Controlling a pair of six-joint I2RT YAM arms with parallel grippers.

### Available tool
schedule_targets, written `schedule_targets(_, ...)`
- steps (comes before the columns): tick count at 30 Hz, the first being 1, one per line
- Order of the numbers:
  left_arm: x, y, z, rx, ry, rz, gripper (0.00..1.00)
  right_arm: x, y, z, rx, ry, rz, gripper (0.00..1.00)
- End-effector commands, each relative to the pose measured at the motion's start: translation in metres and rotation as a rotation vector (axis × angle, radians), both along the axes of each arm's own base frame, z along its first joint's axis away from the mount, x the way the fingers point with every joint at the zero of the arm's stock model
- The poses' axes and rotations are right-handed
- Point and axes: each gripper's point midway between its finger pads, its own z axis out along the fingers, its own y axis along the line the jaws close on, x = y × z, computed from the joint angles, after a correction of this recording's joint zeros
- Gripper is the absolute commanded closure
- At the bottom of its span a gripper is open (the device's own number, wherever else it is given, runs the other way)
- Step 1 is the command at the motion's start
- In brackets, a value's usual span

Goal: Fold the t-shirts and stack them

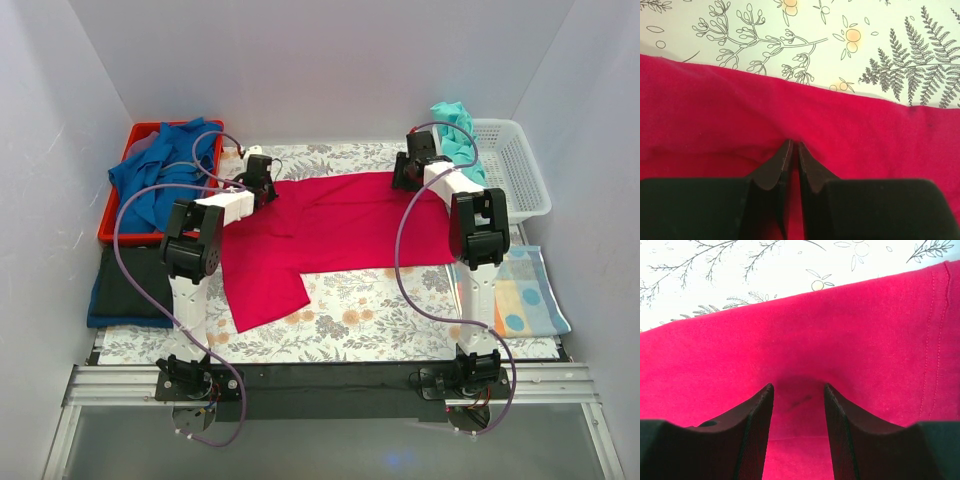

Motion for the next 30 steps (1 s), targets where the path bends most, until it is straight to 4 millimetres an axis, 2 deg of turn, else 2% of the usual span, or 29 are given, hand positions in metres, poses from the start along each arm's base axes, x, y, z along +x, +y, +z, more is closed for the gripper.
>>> schedule_targets(1,-0.023,0.002,-0.015,0.009,0.105,-0.002,0.92,-0.014,-0.022,-0.02,-0.076,0.065,-0.015,0.48)
schedule_targets(4,-0.015,0.004,-0.019,0.031,0.129,0.013,0.91,-0.012,-0.033,-0.026,-0.082,0.074,-0.031,0.48)
schedule_targets(5,-0.005,0.002,-0.01,0.033,0.118,0.017,0.9,-0.011,-0.038,-0.026,-0.086,0.075,-0.042,0.48)
schedule_targets(6,-0.002,0.003,-0.022,0.045,0.14,0.024,0.9,-0.01,-0.041,-0.027,-0.091,0.076,-0.047,0.48)
schedule_targets(8,0.006,0.002,-0.024,0.053,0.158,0.029,0.89,-0.005,-0.044,-0.026,-0.079,0.075,-0.053,0.48)
schedule_targets(9,0.021,-0.003,-0.023,0.047,0.142,0.025,0.88,-0.004,-0.045,-0.027,-0.073,0.081,-0.058,0.48)
schedule_targets(10,0.023,-0.004,-0.026,0.051,0.157,0.022,0.88,-0.003,-0.045,-0.03,-0.076,0.086,-0.059,0.48)
schedule_targets(11,0.029,-0.006,-0.025,0.05,0.153,0.021,0.88,0.004,-0.044,-0.023,-0.07,0.069,-0.056,0.48)
schedule_targets(12,0.046,-0.011,-0.011,0.037,0.113,0.022,0.87,0.006,-0.042,-0.022,-0.06,0.067,-0.048,0.48)
schedule_targets(13,0.046,-0.01,-0.025,0.047,0.142,0.023,0.86,0.005,-0.041,-0.026,-0.061,0.082,-0.045,0.48)
schedule_targets(15,0.059,-0.013,-0.016,0.043,0.115,0.027,0.85,0.012,-0.039,-0.018,-0.051,0.07,-0.041,0.48)
schedule_targets(17,0.06,-0.011,-0.014,0.047,0.112,0.033,0.84,0.013,-0.037,-0.015,-0.048,0.069,-0.039,0.48)
schedule_targets(18,0.061,-0.011,-0.009,0.046,0.101,0.034,0.83,0.015,-0.035,-0.011,-0.04,0.061,-0.033,0.48)
schedule_targets(19,0.061,-0.01,0.005,0.044,0.071,0.036,0.82,0.017,-0.034,-0.003,-0.039,0.046,-0.03,0.48)
schedule_targets(21,0.06,-0.008,0.022,0.045,0.032,0.037,0.8,0.02,-0.034,0.007,-0.037,0.026,-0.031,0.48)
schedule_targets(22,0.058,-0.007,0.025,0.044,0.018,0.035,0.78,0.023,-0.034,0.019,-0.033,0.002,-0.029,0.47)
schedule_targets(23,0.057,-0.006,0.051,0.038,-0.025,0.038,0.76,0.025,-0.033,0.026,-0.031,-0.014,-0.027,0.47)
schedule_targets(26,0.052,-0.003,0.084,0.032,-0.076,0.033,0.68,0.032,-0.033,0.053,-0.025,-0.07,-0.022,0.46)
schedule_targets(28,0.046,-0.003,0.093,0.034,-0.078,0.019,0.66,0.035,-0.037,0.069,-0.044,-0.105,-0.033,0.45)
schedule_targets(29,0.04,-0.002,0.091,0.039,-0.064,0.014,0.65,0.038,-0.038,0.077,-0.05,-0.122,-0.036,0.44)
schedule_targets(30,0.036,-0.001,0.1,0.037,-0.073,0.012,0.64,0.039,-0.039,0.081,-0.062,-0.131,-0.033,0.44)
